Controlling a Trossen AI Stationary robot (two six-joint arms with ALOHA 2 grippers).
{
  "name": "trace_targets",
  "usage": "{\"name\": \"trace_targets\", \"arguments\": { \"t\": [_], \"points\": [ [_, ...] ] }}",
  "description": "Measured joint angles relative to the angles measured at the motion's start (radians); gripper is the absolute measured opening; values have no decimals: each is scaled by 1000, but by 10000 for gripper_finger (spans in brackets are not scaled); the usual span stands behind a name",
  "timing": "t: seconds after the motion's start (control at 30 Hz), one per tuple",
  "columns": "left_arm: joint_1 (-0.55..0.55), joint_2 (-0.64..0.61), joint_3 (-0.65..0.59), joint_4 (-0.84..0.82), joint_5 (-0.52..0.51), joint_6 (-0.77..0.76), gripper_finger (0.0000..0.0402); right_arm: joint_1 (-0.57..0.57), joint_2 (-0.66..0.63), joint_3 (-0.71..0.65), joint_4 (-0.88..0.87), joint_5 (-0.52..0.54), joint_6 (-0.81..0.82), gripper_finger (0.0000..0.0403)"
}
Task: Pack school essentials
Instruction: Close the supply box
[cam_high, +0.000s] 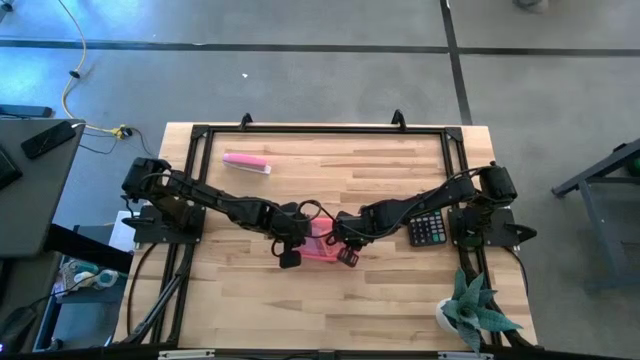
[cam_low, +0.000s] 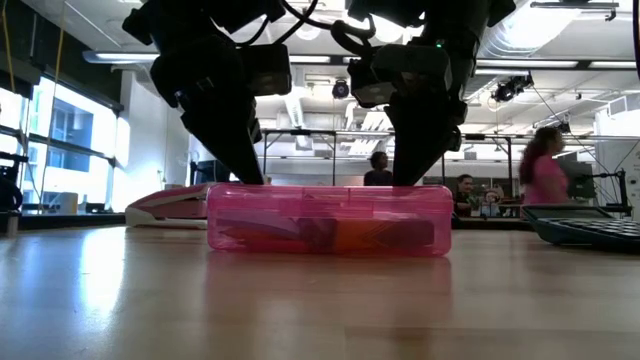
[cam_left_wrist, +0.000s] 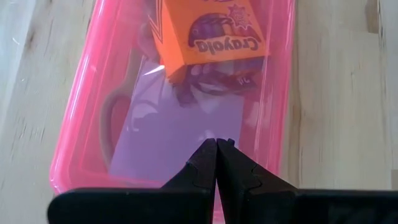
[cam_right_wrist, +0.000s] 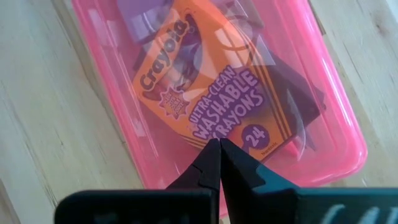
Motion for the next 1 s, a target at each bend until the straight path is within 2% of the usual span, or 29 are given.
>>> {"name": "trace_targets", "arguments": {
  "t": [0.23, 0.4, 0.73, 1.0],
  "points": [
    [-9, 0, -16, 16, 27, -35, 0, 1, -1, -21, 24, -1, 44, 0],
    [-9, -13, -24, 30, 26, -35, 0, 8, -2, -5, 14, -1, 3, 0],
    [-17, -109, -43, 18, -35, 15, 0, 30, 12, 62, -19, 73, -92, 0],
    [-34, -147, -41, 24, -83, 29, 0, 44, 18, 133, -137, 152, -114, 0]
  ]
}}
